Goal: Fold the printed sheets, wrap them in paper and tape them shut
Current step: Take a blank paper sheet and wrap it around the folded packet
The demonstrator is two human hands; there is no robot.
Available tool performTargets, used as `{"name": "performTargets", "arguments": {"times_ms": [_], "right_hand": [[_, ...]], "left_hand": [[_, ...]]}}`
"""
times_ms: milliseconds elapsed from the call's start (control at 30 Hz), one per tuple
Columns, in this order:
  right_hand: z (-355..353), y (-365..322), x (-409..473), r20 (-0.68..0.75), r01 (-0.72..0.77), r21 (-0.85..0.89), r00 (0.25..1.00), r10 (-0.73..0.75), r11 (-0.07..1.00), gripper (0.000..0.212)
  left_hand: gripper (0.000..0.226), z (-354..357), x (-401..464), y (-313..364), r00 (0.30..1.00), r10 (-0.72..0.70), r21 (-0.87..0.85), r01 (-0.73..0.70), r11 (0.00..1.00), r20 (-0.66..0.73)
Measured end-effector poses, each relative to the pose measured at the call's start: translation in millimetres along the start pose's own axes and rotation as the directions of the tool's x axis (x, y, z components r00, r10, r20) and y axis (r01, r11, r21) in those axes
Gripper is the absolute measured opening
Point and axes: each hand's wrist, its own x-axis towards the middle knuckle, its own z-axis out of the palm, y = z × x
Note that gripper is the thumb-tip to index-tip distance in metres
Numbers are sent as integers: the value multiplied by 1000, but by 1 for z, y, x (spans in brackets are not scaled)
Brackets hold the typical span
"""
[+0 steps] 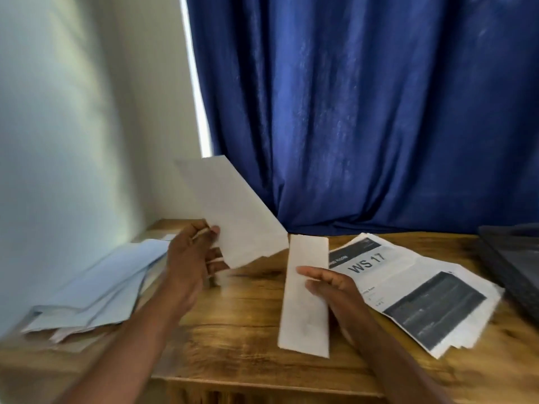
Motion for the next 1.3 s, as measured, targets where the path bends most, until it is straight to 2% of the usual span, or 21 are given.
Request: {"name": "performTargets", "arguments": {"times_ms": [67,133,200,300,367,433,467,533,600,633,667,700,733,800,900,1000,1100,1200,1300], "right_hand": [[2,-10,-8,25,-1,177,1000,-4,984,23],[3,-14,-11,-16,2,243,1000,2,970,25],[1,-14,-10,-131,9,214,991,19,977,13],[-11,-10,-1,-286,35,112,958,-2,993,9],[-17,-11,1,-321,35,43,947,-20,998,8],[-21,-8,5,-317,-5,13,948,9,1000,10],[-21,-7,5,-317,-32,1,948,31,999,11],[-21,-5,7,-315,-54,-12,948,48,998,11],[-22,-2,9,-304,-47,51,951,60,998,7],[-21,-2,8,-301,-48,97,950,75,994,7],[-21,-3,8,-306,-57,119,948,92,991,9],[-22,-1,10,-315,-67,116,944,101,991,11],[-23,1,11,-326,-78,93,940,104,993,14],[-23,5,14,-334,-83,43,938,93,996,13],[-24,9,16,-338,-65,8,939,64,998,12],[-26,11,19,-369,-61,-13,928,52,998,10],[-27,14,22,-381,-61,5,923,58,998,14],[-26,14,23,-371,-60,-21,927,48,998,26],[-27,15,23,-382,-57,-24,923,43,998,25]], "left_hand": [[11,28,-15,-29,993,-92,-42,95,995,78],[18,46,-23,-53,976,-172,-71,182,981,135],[22,58,-26,-70,948,-256,-71,274,959,188],[28,63,-21,-86,899,-361,40,363,931,248],[33,60,-16,-93,886,-389,57,388,920,252],[43,56,-13,-98,906,-375,59,371,927,197],[53,56,-14,-98,924,-348,102,335,937,161],[79,56,-14,-98,960,-238,353,174,919,147],[105,56,-10,-94,962,-71,648,-122,752,265],[115,55,-5,-92,931,4,716,-283,638,365],[121,55,1,-87,869,51,719,-438,539,492],[125,55,10,-82,780,54,679,-575,455,624],[127,58,17,-77,680,19,622,-682,386,733],[128,71,28,-73,529,-94,533,-805,259,844],[128,96,48,-78,434,-180,456,-883,112,883],[130,109,60,-88,391,-187,416,-901,123,901],[126,108,58,-102,441,-134,459,-874,160,887],[126,101,59,-109,461,-31,462,-885,64,887],[125,98,61,-108,472,12,472,-882,14,882]]}}
